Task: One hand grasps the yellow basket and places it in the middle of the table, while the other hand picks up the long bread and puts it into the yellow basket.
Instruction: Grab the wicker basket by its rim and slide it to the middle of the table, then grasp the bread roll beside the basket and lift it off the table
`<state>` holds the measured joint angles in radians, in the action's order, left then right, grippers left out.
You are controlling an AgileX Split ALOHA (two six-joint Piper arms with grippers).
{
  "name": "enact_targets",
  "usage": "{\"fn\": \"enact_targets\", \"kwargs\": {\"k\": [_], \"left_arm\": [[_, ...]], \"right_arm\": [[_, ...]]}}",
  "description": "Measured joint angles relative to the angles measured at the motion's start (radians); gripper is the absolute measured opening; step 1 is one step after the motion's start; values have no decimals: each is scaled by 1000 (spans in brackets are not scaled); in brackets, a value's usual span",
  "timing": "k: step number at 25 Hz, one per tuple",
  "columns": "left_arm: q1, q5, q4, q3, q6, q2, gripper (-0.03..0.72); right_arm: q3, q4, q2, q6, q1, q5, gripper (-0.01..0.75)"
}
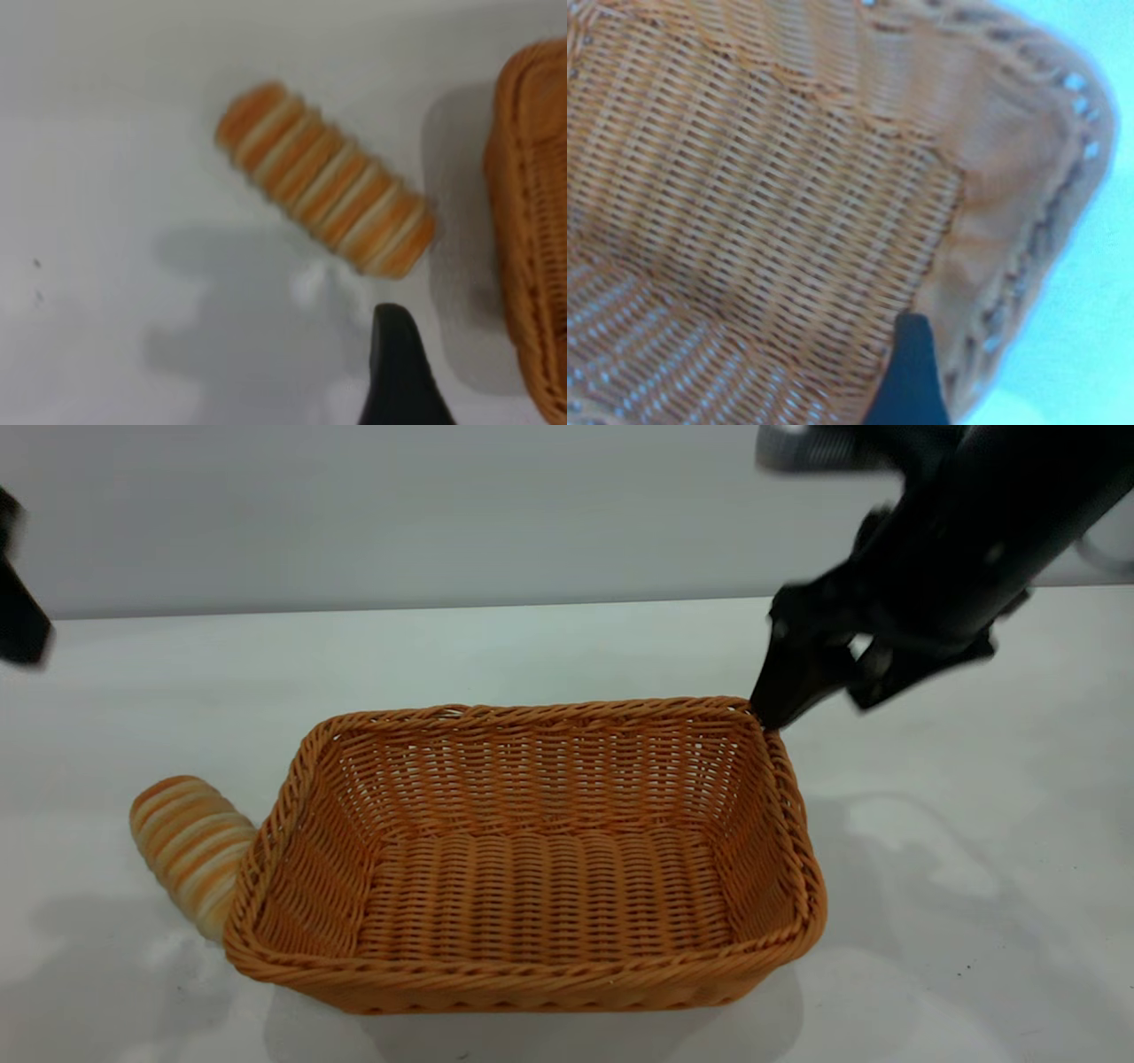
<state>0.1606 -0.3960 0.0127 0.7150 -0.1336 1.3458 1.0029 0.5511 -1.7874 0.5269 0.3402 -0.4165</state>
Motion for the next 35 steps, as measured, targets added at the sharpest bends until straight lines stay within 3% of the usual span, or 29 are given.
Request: {"fn": "enact_targets", "kwargs": {"k": [10,15,22,29,35], "left_arm": [[0,202,89,3,-61,295,513],[0,240,112,59,-98,411,513],[0,233,119,170,-198,544,513],[-51,85,122,277,-226,635,513],[-80,63,122,299,-227,686,513]], "right_arm": [[-5,-90,221,-80,0,-167,607],[-28,-89,319,-85,0,-225,596],[-94,-68,479,-87,0,-290,590],[-160,-50,652,-89,0,-311,589],[-191,-41,771,-89,0,-318,589]]}}
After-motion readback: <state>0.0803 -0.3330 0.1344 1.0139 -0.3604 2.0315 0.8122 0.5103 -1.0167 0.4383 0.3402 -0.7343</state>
